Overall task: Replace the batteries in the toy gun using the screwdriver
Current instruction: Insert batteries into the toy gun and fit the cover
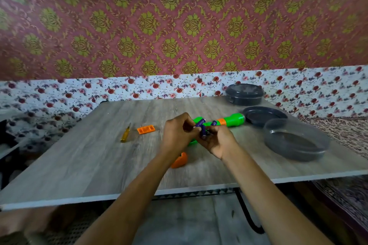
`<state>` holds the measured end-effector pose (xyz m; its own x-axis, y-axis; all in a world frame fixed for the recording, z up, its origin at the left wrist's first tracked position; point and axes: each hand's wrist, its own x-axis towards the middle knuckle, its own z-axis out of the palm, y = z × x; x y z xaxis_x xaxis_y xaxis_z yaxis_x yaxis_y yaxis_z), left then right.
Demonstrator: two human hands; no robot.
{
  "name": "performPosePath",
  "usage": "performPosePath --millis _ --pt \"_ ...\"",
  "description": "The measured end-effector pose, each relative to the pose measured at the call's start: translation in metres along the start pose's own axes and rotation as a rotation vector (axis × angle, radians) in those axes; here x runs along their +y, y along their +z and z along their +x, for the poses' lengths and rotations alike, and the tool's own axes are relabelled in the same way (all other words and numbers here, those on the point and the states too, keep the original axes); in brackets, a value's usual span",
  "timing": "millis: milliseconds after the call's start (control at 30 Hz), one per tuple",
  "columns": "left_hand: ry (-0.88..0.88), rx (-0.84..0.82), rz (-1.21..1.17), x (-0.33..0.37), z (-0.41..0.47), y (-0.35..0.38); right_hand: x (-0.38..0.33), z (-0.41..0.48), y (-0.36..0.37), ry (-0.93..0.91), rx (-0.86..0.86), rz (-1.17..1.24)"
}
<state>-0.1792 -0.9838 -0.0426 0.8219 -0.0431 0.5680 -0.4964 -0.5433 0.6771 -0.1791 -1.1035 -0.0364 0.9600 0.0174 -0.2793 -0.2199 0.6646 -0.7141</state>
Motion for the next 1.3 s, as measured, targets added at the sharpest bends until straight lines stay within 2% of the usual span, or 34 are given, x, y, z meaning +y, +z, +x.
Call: performPosePath --millis 167,267,400,567,700,800,833,900,967,1033,1133,1200,1300 --pt "0.105 -0.068 0.132 -0.007 0.006 0.007 0.003 0.014 0.007 0.009 0.014 -0.026" --pt "0.142 -0.062 0.15 -0.008 0.009 0.015 0.003 0.022 0.009 -0.001 0.003 0.057" --pt "0.108 -0.027 0.137 -0.009 0.015 0.023 0.004 0.027 0.011 -0.025 -0.068 0.113" --pt "0.066 -0.128 0.111 -0.012 0.026 0.024 0.005 0.042 0.009 -0.079 -0.04 0.028" --pt "-0.003 -0.25 0.111 -0.013 0.029 0.011 0.006 0.049 -0.002 -0.106 -0.01 -0.075" --pt "-0.085 -0.123 0.158 -0.028 0.037 -0.012 0.008 0.052 -0.008 -0.138 0.075 -0.121" --pt "-0.135 -0.127 0.228 -0.037 0.04 -0.02 0.009 0.052 -0.011 -0.141 0.086 -0.135" --pt "-0.272 -0.257 0.378 -0.054 0.044 -0.032 0.012 0.052 -0.015 -0.133 0.091 -0.148" --pt "-0.405 -0.43 0.422 -0.064 0.041 -0.033 0.016 0.051 -0.018 -0.106 0.08 -0.158" --pt "-0.5 -0.513 0.345 -0.066 0.034 -0.026 0.019 0.048 -0.017 -0.086 0.055 -0.157" --pt "-0.591 -0.479 0.212 -0.064 0.027 -0.013 0.02 0.042 -0.016 -0.084 0.004 -0.081" --pt "-0.64 -0.412 0.097 -0.063 0.026 -0.007 0.017 0.038 -0.016 -0.095 -0.014 -0.041" --pt "-0.729 -0.204 -0.185 -0.057 0.026 -0.003 0.013 0.033 -0.018 -0.088 -0.031 0.004"
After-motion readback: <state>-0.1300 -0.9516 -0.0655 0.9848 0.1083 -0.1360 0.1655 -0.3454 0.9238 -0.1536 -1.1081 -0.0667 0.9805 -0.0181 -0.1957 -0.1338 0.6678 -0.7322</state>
